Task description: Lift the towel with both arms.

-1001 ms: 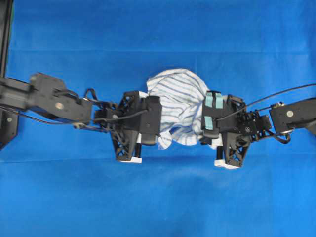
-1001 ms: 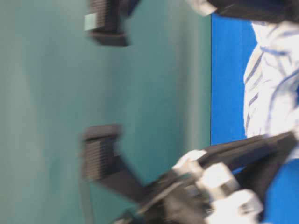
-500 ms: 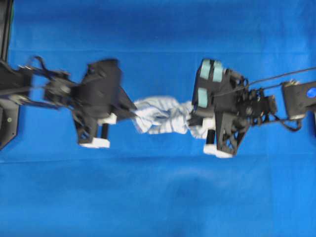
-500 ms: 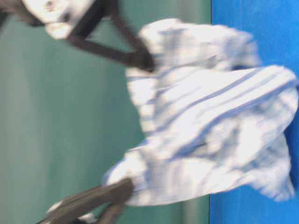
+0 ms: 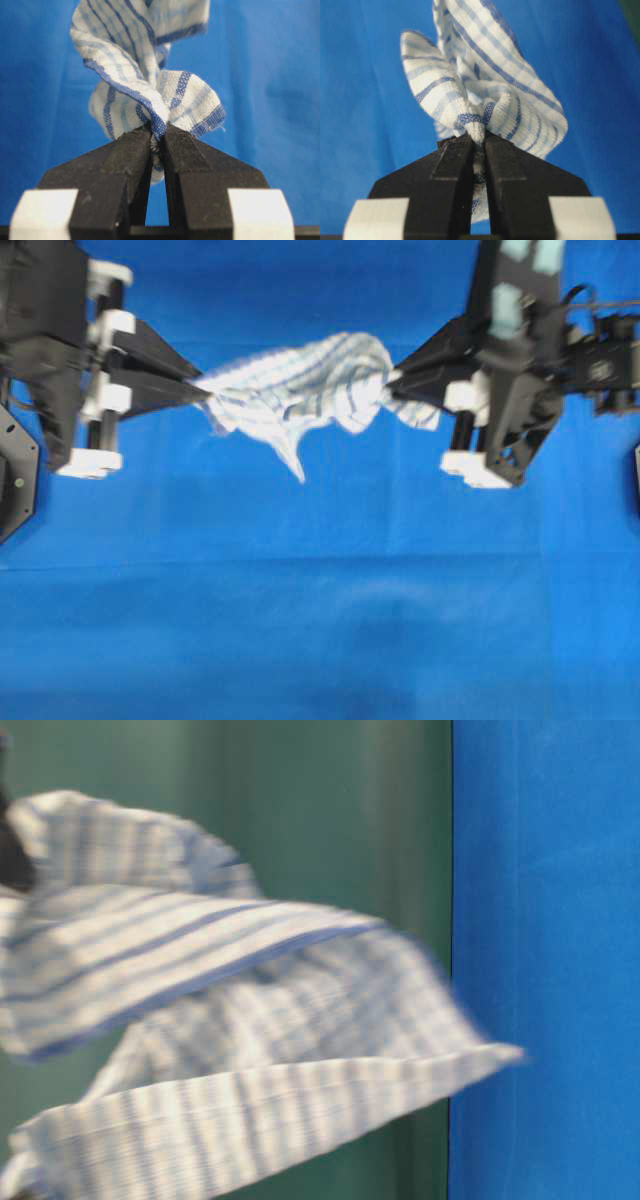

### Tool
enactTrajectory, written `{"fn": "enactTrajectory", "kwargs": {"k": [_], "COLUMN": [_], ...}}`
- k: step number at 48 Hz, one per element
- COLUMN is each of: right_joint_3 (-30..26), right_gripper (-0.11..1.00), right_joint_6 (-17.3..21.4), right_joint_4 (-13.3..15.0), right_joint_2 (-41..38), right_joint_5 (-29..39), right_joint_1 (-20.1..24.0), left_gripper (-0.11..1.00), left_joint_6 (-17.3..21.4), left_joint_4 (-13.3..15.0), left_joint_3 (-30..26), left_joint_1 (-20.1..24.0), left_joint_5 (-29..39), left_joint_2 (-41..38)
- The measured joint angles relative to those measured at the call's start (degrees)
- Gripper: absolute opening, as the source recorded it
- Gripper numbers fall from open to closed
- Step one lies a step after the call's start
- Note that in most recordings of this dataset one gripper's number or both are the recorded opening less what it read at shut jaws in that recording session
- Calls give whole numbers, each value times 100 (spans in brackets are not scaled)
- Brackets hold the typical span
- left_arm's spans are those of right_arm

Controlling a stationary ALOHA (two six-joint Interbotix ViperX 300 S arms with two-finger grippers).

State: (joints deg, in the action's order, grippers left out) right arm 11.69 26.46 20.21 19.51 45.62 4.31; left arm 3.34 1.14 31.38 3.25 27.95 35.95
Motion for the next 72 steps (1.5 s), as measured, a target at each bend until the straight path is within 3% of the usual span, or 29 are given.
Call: {"fn": "enactTrajectory", "kwargs": {"k": [15,25,40,43,48,56,60,72], "right_joint_3": [-404,-422,-422,-422,-413,-422,-404,-62], "right_gripper": [7,7,8,8,11,58,69,66], "right_joint_6": [0,-35,-519,-536,-536,-510,-501,-272], "right_joint_4": [105,123,123,123,123,123,123,123], "right_joint_2": [141,141,141,141,141,141,141,141], "right_joint_5": [255,272,246,237,229,229,237,281], "right_joint_1": [0,0,0,0,0,0,0,0], "left_gripper": [3,3,5,13,43,88,91,89], "left_joint_6": [9,334,396,387,369,369,360,123], "left_joint_4": [-35,-53,-53,-53,-44,-35,-26,0], "left_joint_3": [-334,-404,-431,-422,-422,-431,-422,-44], "left_joint_1": [18,18,26,26,26,26,26,0], "left_joint_5": [396,439,281,281,255,229,229,-53], "left_joint_2": [158,167,132,123,123,114,123,105]}}
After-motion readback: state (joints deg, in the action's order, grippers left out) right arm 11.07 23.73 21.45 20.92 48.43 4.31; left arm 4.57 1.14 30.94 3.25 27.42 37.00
